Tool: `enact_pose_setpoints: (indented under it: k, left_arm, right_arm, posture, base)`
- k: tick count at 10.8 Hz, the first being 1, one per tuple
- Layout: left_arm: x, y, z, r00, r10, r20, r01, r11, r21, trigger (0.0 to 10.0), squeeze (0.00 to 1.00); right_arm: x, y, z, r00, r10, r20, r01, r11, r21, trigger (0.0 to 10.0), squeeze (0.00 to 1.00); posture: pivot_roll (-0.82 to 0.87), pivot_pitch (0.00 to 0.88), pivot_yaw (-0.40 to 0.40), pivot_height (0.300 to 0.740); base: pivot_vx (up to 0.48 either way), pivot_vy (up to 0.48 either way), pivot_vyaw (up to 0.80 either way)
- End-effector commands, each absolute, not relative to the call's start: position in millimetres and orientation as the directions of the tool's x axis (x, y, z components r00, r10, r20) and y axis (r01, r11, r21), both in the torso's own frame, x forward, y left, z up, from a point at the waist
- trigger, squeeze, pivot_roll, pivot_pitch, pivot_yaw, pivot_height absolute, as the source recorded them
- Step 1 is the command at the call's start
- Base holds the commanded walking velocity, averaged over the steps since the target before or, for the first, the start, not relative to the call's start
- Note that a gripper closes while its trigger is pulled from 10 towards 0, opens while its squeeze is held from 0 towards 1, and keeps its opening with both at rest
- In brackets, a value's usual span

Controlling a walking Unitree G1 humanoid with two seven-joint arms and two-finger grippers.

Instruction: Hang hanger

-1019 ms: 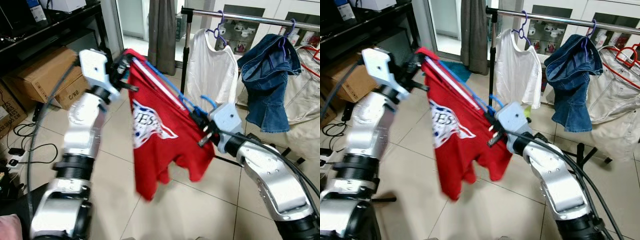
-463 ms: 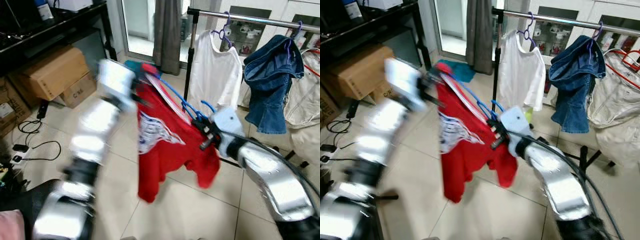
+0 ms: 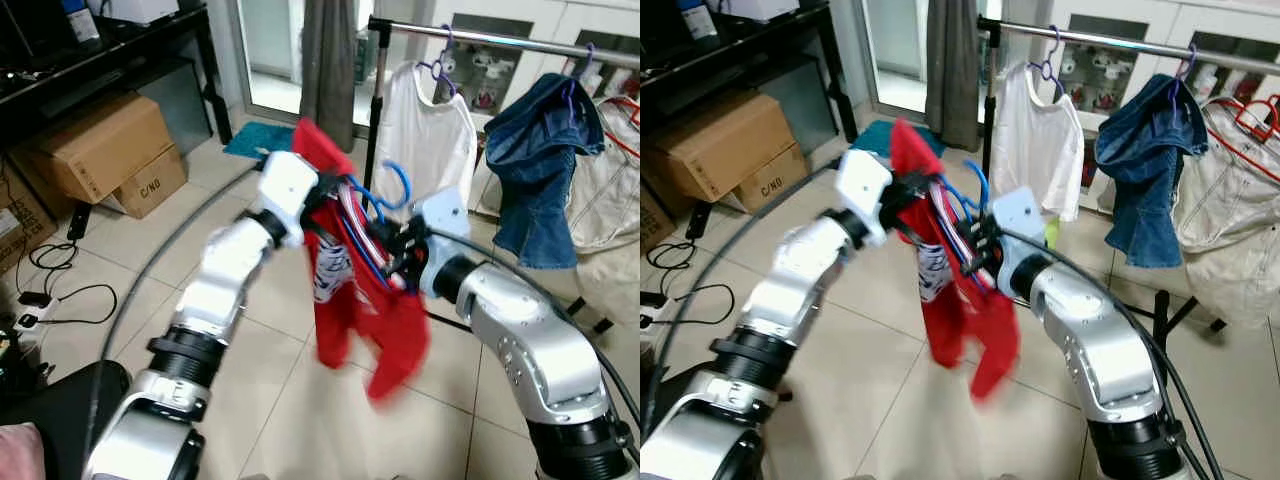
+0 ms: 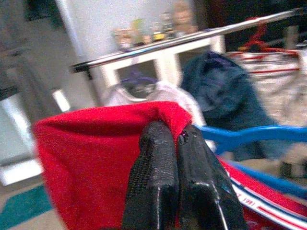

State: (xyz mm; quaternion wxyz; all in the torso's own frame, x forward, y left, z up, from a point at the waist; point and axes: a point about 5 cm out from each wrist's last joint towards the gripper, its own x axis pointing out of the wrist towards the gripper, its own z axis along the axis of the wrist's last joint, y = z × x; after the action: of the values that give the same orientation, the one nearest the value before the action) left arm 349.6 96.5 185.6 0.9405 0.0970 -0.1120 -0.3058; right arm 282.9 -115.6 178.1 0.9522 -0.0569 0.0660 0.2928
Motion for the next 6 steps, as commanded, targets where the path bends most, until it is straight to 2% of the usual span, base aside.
enact_pose_setpoints:
  k: [1, 2, 3, 4, 5, 6]
  left_arm:
    - [354.9, 107.7, 198.1, 0.818, -0.538, 0.206, 0.487, 0.837, 0.25, 0.0, 0.0]
    - [358.5, 118.3, 206.2, 0.841, -0.479, 0.251, 0.431, 0.874, 0.226, 0.2, 0.0]
    - [359.1, 125.7, 208.7, 0.847, -0.464, 0.26, 0.421, 0.884, 0.204, 8.9, 0.0]
    - [357.7, 125.3, 206.5, 0.842, -0.476, 0.254, 0.446, 0.879, 0.168, 10.0, 0.0]
    - [352.7, 119.9, 204.1, 0.813, -0.523, 0.256, 0.508, 0.852, 0.127, 10.0, 1.0]
    - [350.4, 116.4, 201.1, 0.797, -0.555, 0.238, 0.537, 0.832, 0.142, 10.0, 1.0]
  right_arm:
    - [282.8, -118.2, 185.7, 0.825, 0.548, -0.14, -0.56, 0.825, -0.069, 0.0, 0.0]
    - [282.8, -121.0, 185.1, 0.827, 0.543, -0.144, -0.556, 0.829, -0.067, 0.0, 0.0]
    - [282.6, -122.7, 187.2, 0.83, 0.54, -0.139, -0.55, 0.833, -0.054, 0.0, 0.0]
    - [283.1, -122.4, 189.3, 0.832, 0.54, -0.129, -0.549, 0.835, -0.047, 0.0, 0.0]
    - [283.1, -122.4, 191.3, 0.835, 0.537, -0.119, -0.545, 0.838, -0.04, 0.0, 0.0]
    - [283.0, -122.9, 191.8, 0.838, 0.534, -0.114, -0.54, 0.841, -0.034, 0.0, 0.0]
  posture:
    - [-0.05, 0.0, 0.013, 0.74]
    - [-0.04, 0.0, 0.013, 0.74]
    - [-0.05, 0.0, 0.016, 0.74]
    - [-0.05, 0.0, 0.017, 0.74]
    - [-0.06, 0.0, 0.02, 0.74]
    - [-0.06, 0.0, 0.021, 0.74]
  base:
    - [0.0, 0.0, 0.0]
    - [0.0, 0.0, 0.0]
    - [0.0, 0.0, 0.0]
    - [0.0, 0.0, 0.0]
    - [0.0, 0.0, 0.0]
    - [0.0, 0.0, 0.0]
